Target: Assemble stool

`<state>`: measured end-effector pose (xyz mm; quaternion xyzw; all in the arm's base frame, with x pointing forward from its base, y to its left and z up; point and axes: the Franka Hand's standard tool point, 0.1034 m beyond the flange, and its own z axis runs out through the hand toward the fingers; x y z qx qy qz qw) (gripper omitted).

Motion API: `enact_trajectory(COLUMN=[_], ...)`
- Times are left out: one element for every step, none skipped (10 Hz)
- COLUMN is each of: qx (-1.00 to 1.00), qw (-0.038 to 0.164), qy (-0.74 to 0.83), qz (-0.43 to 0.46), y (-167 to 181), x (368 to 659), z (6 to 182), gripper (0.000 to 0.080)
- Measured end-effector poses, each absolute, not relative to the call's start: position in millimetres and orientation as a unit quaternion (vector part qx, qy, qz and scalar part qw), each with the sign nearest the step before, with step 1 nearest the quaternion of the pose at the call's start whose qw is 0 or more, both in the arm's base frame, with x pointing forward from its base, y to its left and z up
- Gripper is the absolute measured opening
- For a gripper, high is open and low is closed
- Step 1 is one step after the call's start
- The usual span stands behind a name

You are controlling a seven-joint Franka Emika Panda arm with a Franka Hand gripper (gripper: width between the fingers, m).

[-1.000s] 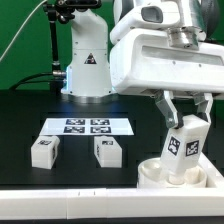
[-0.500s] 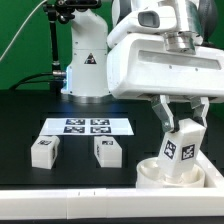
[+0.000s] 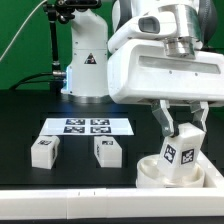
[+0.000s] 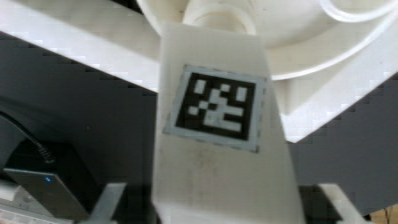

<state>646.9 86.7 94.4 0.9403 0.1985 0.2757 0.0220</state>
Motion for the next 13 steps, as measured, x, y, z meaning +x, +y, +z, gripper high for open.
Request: enact_trajectory(qx=[0.939,0.938,0.936,0.935,0.935,0.935,0.935,0.935,0.935,0.935,0.937,0.94,0.942], qw=[0.023,0.023,0.024,0.025,0.025,0.025,0.024,0.024,0.023,0.023,0.022,0.022,0.021], qy=[0.198,0.197,0.197,0.196,0.197,0.197,0.196,0.197,0.197,0.198,0.197,0.197,0.198], qz=[0.28,0.285,0.29,0.294,0.294,0.294,0.294,0.294,0.294,0.293,0.287,0.279,0.272], y=[86,86,86,85,85,85,86,87,88,89,87,87,85], x=[647,648,647,646,647,647,647,646,646,647,648,648,650], z=[94.0,93.9,92.7,91.7,91.8,91.8,91.7,91.5,92.1,96.3,102.5,108.7,114.0], gripper=[0.0325,0.0325,0.0325,0.0325,0.0325,0.0325,0.0434,0.0566,0.0623,0.0644,0.0644,0.0648,0.0648])
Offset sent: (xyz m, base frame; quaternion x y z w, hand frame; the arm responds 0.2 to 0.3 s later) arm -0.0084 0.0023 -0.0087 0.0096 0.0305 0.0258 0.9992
